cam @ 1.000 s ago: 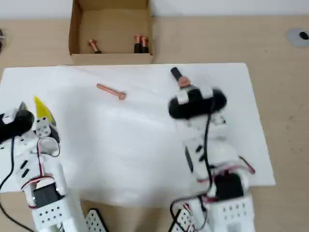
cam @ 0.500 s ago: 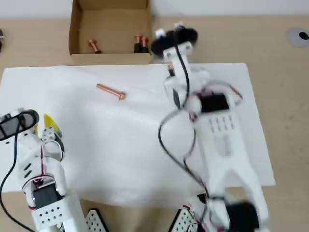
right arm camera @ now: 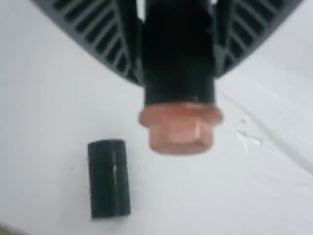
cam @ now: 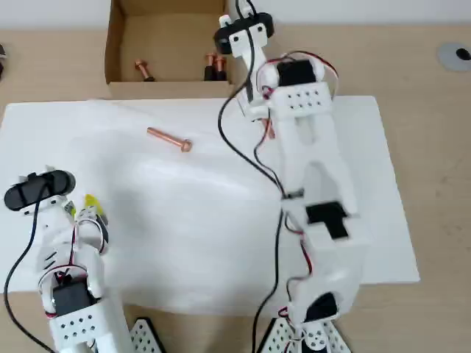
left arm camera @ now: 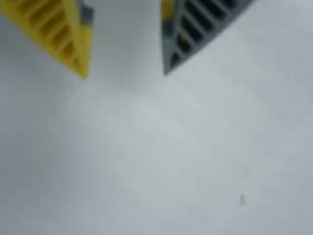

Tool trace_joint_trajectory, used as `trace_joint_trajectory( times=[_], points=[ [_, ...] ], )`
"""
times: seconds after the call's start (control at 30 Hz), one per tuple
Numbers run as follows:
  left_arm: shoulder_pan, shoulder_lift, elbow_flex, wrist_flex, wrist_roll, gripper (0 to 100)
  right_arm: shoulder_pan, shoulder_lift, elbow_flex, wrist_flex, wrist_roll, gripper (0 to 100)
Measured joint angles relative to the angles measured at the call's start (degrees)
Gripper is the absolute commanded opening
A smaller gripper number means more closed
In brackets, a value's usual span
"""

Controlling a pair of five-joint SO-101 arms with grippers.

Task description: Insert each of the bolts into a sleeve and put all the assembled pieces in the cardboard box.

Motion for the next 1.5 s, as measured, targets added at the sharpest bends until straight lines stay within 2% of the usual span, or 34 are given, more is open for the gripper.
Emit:
trace_joint_trajectory(
  times=[0.07, 0.2, 0.47, 0.7, 0.97, 1.1, 1.3, 1.5],
  points=[
    [0.0, 0.0, 0.0, 0.0, -1.7, 11, 0.0, 4.8, -7.5, 4.1, 1.2, 1.2],
    [0.0, 0.0, 0.0, 0.0, -2.4, 11, 0.0, 13.2, -21.5, 9.8, 10.8, 1.2],
    [0.0, 0.0, 0.0, 0.0, -2.4, 11, -1.7, 19.2, -42.5, 10.5, 19.2, 1.1],
    [0.0, 0.0, 0.0, 0.0, -2.4, 11, -3.1, 19.6, -46.0, 0.7, 21.5, 1.1],
    [0.0, 0.0, 0.0, 0.0, -2.4, 11, -6.2, 19.9, -36.0, -16.9, 29.0, 1.1],
    [0.0, 0.0, 0.0, 0.0, -2.4, 11, -6.2, 20.1, -31.3, -25.1, 28.0, 1.1],
    [0.0, 0.0, 0.0, 0.0, -2.4, 11, -2.7, 21.3, -29.0, -40.4, 13.9, 1.2],
    [0.0, 0.0, 0.0, 0.0, -1.1, 11, -1.3, 26.1, -29.0, -46.5, 5.5, 1.3]
  ],
)
